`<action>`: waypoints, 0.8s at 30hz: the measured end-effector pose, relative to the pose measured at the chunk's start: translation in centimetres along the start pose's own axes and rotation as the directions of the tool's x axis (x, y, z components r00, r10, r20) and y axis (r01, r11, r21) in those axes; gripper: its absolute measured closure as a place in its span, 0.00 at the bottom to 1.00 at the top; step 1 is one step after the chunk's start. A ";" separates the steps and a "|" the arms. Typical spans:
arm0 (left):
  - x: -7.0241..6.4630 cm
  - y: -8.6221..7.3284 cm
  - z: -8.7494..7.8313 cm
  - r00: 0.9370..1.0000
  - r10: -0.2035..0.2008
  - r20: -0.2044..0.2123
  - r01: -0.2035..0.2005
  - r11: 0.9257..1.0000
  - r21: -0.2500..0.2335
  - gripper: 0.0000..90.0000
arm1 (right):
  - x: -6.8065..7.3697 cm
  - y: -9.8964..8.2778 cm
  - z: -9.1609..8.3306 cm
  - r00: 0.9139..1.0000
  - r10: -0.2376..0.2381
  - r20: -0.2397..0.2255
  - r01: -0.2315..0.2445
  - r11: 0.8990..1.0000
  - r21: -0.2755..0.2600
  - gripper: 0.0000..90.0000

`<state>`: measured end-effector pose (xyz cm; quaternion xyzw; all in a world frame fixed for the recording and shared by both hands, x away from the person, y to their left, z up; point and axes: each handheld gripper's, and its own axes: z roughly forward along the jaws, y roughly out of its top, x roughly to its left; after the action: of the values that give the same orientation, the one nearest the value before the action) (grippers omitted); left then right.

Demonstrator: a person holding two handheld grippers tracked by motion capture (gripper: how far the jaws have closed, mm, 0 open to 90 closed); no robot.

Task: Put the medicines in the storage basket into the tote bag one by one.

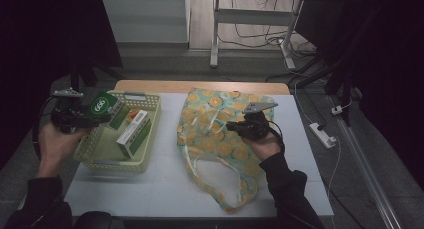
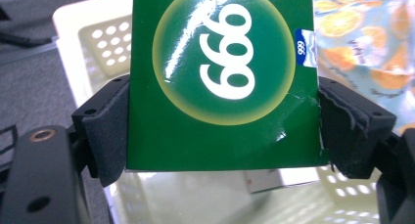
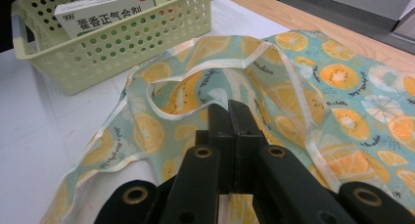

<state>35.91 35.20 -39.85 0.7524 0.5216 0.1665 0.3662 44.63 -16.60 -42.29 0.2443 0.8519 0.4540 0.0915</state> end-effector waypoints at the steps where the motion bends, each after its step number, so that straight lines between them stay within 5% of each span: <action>1: -0.3 0.1 -0.1 1.000 0.007 0.004 -0.007 1.000 0.000 0.20 | 0.0 0.0 0.0 1.000 0.000 0.000 0.000 1.000 0.000 0.99; 10: -3.1 1.1 -0.4 0.993 0.064 0.097 -0.063 0.998 -0.008 0.20 | 0.0 0.0 -0.1 1.000 0.000 0.002 0.000 1.000 -0.004 0.99; 24: -7.3 1.3 0.9 0.971 0.137 0.198 -0.141 0.990 0.005 0.20 | 0.0 0.1 -0.1 1.000 0.003 0.001 -0.003 1.000 -0.009 0.99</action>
<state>34.41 28.01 -38.59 0.8032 0.4304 0.1115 0.3965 44.59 -16.67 -42.17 0.2453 0.8496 0.4577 0.0924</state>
